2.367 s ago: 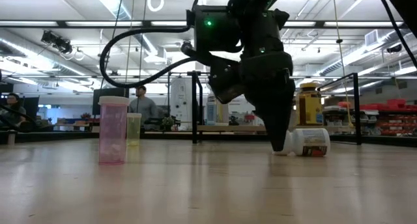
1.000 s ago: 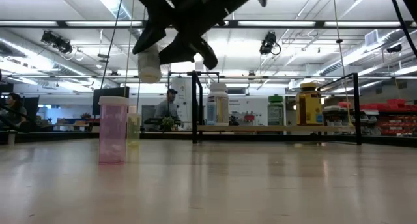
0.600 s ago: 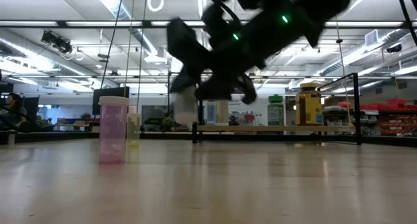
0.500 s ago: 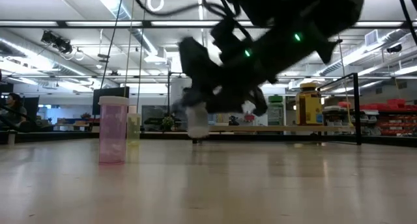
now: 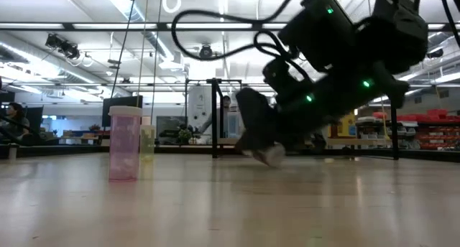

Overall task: Pick and place medicine bottles onto shelf by color
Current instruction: Put the small white bottle pill bottle on the shelf

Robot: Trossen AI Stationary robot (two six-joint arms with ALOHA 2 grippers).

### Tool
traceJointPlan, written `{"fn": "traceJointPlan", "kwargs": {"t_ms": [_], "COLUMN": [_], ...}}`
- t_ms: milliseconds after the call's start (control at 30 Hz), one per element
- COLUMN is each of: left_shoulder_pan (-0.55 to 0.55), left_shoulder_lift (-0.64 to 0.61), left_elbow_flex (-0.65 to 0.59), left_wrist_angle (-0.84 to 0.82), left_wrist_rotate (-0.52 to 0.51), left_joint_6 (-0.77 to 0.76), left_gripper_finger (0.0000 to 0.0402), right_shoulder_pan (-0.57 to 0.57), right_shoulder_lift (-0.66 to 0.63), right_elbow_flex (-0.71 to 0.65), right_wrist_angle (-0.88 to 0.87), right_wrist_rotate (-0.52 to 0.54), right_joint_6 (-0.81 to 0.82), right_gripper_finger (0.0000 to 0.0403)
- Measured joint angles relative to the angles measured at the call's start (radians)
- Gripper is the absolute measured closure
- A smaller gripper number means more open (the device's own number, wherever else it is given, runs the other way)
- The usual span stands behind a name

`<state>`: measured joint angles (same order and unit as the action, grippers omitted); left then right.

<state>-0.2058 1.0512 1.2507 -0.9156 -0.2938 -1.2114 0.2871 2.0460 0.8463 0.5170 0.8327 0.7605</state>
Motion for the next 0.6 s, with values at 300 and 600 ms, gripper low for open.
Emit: {"fn": "traceJointPlan", "kwargs": {"t_ms": [300,600], "left_shoulder_pan": [-0.001,-0.001], "left_shoulder_lift": [0.032,0.051], "left_elbow_flex": [0.000,0.000], "left_wrist_angle": [0.011,0.032], "left_wrist_rotate": [0.001,0.010], "left_joint_6": [-0.007,-0.008], "left_gripper_finger": [0.0095,0.0095], "right_shoulder_pan": [-0.007,-0.052], "right_shoulder_lift": [-0.002,-0.003], "right_elbow_flex": [-0.029,0.012], "right_wrist_angle": [0.028,0.098], "right_wrist_rotate": [-0.087,-0.285], "right_joint_6": [0.026,-0.140], "right_gripper_finger": [0.0207,0.0206]}}
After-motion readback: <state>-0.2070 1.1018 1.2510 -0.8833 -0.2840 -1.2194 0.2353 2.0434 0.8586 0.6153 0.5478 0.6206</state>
